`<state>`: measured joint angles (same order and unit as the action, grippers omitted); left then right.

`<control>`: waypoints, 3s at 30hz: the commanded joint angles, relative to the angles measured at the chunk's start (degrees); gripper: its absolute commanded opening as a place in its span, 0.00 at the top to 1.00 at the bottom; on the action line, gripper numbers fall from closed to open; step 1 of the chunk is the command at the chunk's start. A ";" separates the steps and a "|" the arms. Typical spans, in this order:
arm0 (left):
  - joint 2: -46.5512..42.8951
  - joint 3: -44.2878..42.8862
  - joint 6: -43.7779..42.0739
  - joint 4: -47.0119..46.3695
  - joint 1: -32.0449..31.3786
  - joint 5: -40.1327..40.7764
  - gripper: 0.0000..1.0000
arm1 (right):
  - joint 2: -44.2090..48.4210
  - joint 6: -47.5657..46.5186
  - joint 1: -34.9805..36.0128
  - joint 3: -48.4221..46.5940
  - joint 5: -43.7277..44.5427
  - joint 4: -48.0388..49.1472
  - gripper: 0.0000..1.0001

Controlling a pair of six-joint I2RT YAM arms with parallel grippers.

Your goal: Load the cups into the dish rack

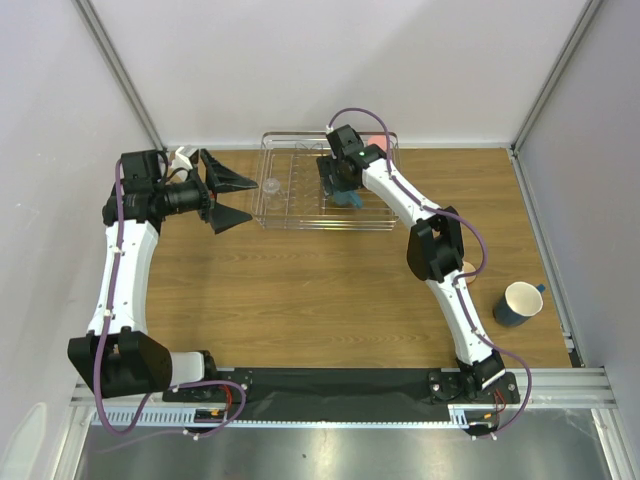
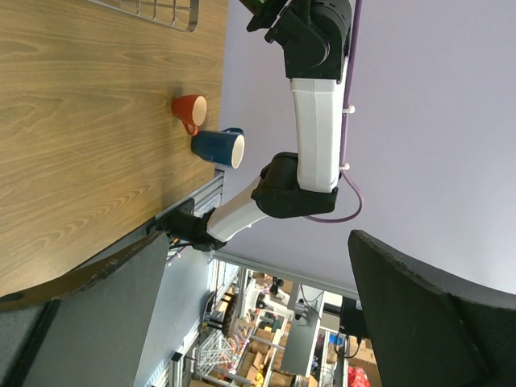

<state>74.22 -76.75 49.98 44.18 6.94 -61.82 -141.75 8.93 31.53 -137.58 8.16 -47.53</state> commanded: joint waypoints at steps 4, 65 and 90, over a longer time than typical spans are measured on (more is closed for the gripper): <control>-1.35 -1.12 -0.14 -1.91 0.71 -2.78 0.00 | -0.98 -0.75 0.29 -2.69 1.86 2.09 0.13; -1.81 -7.69 -4.17 4.85 -10.26 7.67 0.00 | 56.75 16.47 -20.61 40.00 -3.76 -13.47 0.35; 2.60 -17.30 -8.84 9.17 -25.92 12.69 0.00 | 61.97 13.05 -36.19 69.11 -8.25 -5.13 0.49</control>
<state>80.01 -94.15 42.89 55.00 -18.41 -47.99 -77.43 23.31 -5.04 -68.82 -0.10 -58.28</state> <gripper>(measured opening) 0.994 0.505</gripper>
